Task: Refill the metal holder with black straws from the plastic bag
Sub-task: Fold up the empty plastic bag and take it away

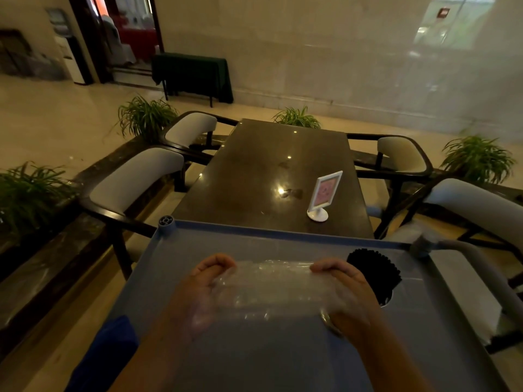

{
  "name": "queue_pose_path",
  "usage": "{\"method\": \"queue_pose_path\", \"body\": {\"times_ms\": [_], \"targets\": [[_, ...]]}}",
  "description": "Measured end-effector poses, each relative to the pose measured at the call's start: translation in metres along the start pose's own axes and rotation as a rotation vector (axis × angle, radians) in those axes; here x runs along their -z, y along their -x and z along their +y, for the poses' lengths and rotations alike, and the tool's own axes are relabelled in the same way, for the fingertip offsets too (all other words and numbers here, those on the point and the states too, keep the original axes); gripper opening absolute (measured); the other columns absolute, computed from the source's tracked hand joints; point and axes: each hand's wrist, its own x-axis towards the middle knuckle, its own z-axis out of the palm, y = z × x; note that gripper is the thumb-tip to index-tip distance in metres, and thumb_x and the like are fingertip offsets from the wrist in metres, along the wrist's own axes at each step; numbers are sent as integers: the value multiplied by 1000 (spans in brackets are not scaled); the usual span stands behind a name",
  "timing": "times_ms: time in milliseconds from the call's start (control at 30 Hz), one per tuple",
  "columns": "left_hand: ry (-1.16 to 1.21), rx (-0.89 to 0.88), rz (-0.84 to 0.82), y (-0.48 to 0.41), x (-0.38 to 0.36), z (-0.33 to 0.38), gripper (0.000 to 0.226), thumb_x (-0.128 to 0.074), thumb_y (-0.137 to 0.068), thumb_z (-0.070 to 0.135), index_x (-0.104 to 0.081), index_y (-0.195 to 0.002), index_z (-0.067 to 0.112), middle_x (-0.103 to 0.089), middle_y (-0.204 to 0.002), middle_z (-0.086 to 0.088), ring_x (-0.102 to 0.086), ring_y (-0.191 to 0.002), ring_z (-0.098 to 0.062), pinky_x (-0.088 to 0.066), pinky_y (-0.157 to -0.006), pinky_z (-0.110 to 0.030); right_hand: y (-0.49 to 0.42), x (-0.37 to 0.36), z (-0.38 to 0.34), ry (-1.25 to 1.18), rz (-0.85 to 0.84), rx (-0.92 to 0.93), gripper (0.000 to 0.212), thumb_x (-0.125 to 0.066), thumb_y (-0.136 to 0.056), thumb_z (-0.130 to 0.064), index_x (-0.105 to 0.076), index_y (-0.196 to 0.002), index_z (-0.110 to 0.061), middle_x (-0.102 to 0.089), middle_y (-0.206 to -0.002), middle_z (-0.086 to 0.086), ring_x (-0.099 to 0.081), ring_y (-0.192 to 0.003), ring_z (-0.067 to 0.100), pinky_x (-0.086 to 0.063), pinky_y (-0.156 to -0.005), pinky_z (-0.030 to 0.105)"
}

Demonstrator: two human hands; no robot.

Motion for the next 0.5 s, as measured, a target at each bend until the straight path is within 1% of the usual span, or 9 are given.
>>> {"method": "queue_pose_path", "body": {"times_ms": [67,133,167,233,267,300,367,433,500], "targets": [[-277,-83,46,-1,4,1,34,-43,-95,1,-68,-72,8,-68,-61,2,-65,-59,-12,-54,-51,-17,2,-1,0,135,24,13,49,-36,-92,4,-75,-67,-11,-75,-77,5,-69,-66,13,-56,-55,22],[-359,-138,56,-2,6,2,40,-39,-101,11,-69,-75,9,-67,-68,-2,-61,-72,-19,-53,-68,-26,3,-2,1,226,24,3,43,-37,-91,-11,-77,-75,-13,-77,-85,6,-70,-73,13,-56,-60,22],[-402,-168,49,-3,7,1,40,-41,-102,21,-69,-76,10,-65,-71,-4,-61,-75,-20,-52,-71,-31,3,-3,1,279,24,-5,39,-40,-89,-21,-77,-79,-15,-77,-88,5,-70,-75,13,-56,-61,23],[-520,-185,-12,-5,9,1,37,-55,-93,47,-67,-79,15,-61,-68,1,-60,-66,-13,-52,-61,-30,3,-1,2,438,17,4,28,-50,-86,-34,-76,-87,-24,-75,-92,-1,-69,-78,9,-54,-62,23],[-516,-144,-51,-6,9,0,40,-66,-82,54,-64,-82,15,-61,-66,4,-59,-60,-10,-51,-54,-27,3,0,3,496,7,17,18,-56,-87,-34,-73,-90,-29,-74,-95,-2,-68,-79,10,-54,-62,23],[-491,-88,-90,-7,10,0,45,-75,-73,54,-62,-87,13,-62,-67,5,-59,-57,-10,-51,-51,-25,3,0,2,495,-12,16,10,-62,-89,-28,-70,-91,-33,-71,-98,-2,-69,-80,12,-55,-61,25],[-479,-18,-135,-7,11,-1,48,-86,-68,41,-58,-96,14,-69,-77,2,-64,-61,-15,-53,-52,-28,3,2,4,428,-59,0,28,-69,-85,-10,-65,-99,-34,-66,-107,2,-71,-77,15,-57,-60,27],[-455,-15,-132,-7,12,-3,39,-85,-72,23,-58,-100,20,-73,-93,-1,-69,-69,-22,-56,-58,-32,3,4,3,376,-79,11,48,-70,-83,-2,-59,-113,-37,-63,-111,8,-70,-76,19,-56,-62,31],[-402,-57,-96,-6,10,-3,38,-78,-79,6,-59,-105,25,-71,-106,-4,-71,-73,-26,-56,-59,-33,3,5,1,333,-62,0,63,-70,-82,1,-52,-126,-39,-61,-112,15,-67,-78,25,-57,-64,34]]}}
